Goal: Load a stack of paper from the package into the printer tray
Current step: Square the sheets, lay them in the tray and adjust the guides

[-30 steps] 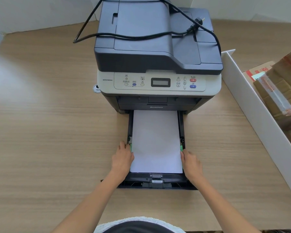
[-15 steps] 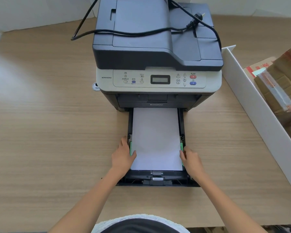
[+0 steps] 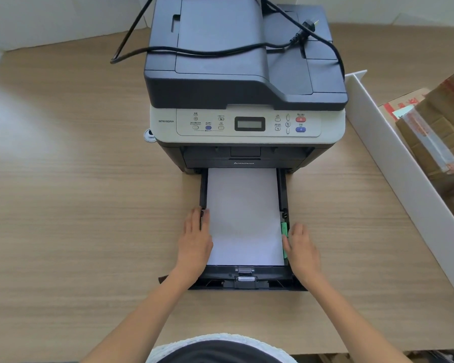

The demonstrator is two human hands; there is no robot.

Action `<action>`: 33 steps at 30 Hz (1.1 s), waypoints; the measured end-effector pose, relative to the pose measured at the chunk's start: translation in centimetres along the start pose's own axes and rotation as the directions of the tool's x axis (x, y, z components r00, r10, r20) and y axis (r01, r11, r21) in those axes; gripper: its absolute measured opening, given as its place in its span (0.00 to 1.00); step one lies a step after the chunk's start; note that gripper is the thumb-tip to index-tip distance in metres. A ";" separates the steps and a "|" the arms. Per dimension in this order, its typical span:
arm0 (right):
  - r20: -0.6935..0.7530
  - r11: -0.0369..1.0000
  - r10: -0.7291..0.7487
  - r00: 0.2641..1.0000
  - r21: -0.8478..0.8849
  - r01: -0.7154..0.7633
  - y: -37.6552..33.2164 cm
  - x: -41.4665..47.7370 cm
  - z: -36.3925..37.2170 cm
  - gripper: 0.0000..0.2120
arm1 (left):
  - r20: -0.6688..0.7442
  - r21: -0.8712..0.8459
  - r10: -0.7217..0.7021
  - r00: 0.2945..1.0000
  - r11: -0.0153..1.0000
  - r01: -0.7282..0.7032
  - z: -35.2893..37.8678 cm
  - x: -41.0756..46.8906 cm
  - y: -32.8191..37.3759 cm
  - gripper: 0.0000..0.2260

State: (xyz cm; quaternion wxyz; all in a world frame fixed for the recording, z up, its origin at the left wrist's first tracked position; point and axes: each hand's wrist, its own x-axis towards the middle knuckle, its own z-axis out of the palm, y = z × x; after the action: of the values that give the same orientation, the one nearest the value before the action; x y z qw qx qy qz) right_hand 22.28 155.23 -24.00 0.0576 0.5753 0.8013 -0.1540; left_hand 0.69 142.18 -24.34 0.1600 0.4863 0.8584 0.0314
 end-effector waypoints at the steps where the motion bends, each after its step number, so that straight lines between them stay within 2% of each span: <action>1: -0.067 0.990 -0.099 0.993 -0.112 0.091 0.0 -0.3 0.0 0.08 | -0.062 0.056 0.133 0.989 0.990 -0.129 0.4 0.0 0.1 0.30; 2: -0.116 0.961 -0.220 0.969 -0.195 0.195 -0.1 -0.6 0.1 0.07 | -0.046 0.097 0.267 0.963 0.960 -0.261 0.8 0.0 0.3 0.29; 4: -0.143 0.881 -0.438 0.888 -0.264 0.392 -0.2 -0.9 0.6 0.11 | 0.156 0.068 0.402 0.902 0.907 -0.416 1.5 -0.1 0.7 0.28; 6: -0.087 0.834 -0.528 0.845 -0.241 0.497 -0.6 -1.1 1.3 0.20 | 0.313 0.078 0.407 0.858 0.890 -0.450 1.8 0.2 1.2 0.28; 9: -0.012 0.806 -0.556 0.831 -0.254 0.535 -1.2 -1.4 1.9 0.20 | 0.364 0.113 0.350 0.863 0.903 -0.414 1.5 0.5 1.8 0.27; 11: -0.031 0.826 -0.535 0.844 -0.229 0.515 -1.3 -1.5 2.0 0.20 | 0.281 0.115 0.374 0.884 0.901 -0.418 0.5 0.3 2.2 0.25; 13: -0.087 0.880 -0.449 0.889 -0.217 0.423 -1.2 -1.5 1.6 0.19 | 0.087 0.143 0.377 0.922 0.911 -0.386 -0.7 0.1 2.2 0.20; 14: -0.114 0.918 -0.370 0.922 -0.200 0.343 -1.1 -1.5 1.2 0.18 | -0.030 0.135 0.327 0.944 0.938 -0.321 -1.0 -0.1 1.8 0.17; 16: -0.130 0.973 -0.211 0.969 -0.126 0.195 -0.8 -1.5 0.6 0.15 | -0.093 -0.037 0.086 0.992 0.995 -0.090 -1.5 -0.4 0.6 0.09; 18: -0.077 0.993 -0.105 0.991 -0.064 0.100 -0.3 -1.5 0.5 0.10 | -0.037 -0.148 -0.137 0.990 0.980 0.131 -1.4 -0.3 -1.1 0.08; 19: -0.044 0.997 -0.065 0.997 -0.044 0.063 -0.1 -1.5 0.6 0.08 | 0.004 -0.139 -0.178 0.984 0.975 0.176 -1.3 -0.3 -1.9 0.11; 23: 0.021 0.997 0.043 0.999 0.070 -0.045 0.2 -1.5 1.4 0.09 | 0.084 -0.128 -0.147 0.986 0.979 0.157 -1.0 -0.6 -2.6 0.13; 27: 0.058 0.999 0.031 0.998 0.033 -0.033 0.3 -1.3 1.6 0.10 | 0.096 0.049 -0.092 0.991 0.995 0.087 -1.1 -0.2 -1.5 0.14; 33: 0.050 0.994 0.032 0.998 0.101 -0.037 0.2 -1.8 1.6 0.08 | 0.149 0.152 -0.155 0.977 0.980 0.132 -1.4 0.4 -0.7 0.12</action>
State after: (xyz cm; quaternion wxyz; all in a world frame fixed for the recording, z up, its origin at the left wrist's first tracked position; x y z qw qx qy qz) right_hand 22.92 153.16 -25.10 0.0502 0.5875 0.7806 -0.2075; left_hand -0.55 142.28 -23.25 0.1954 0.4341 0.8757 -0.0802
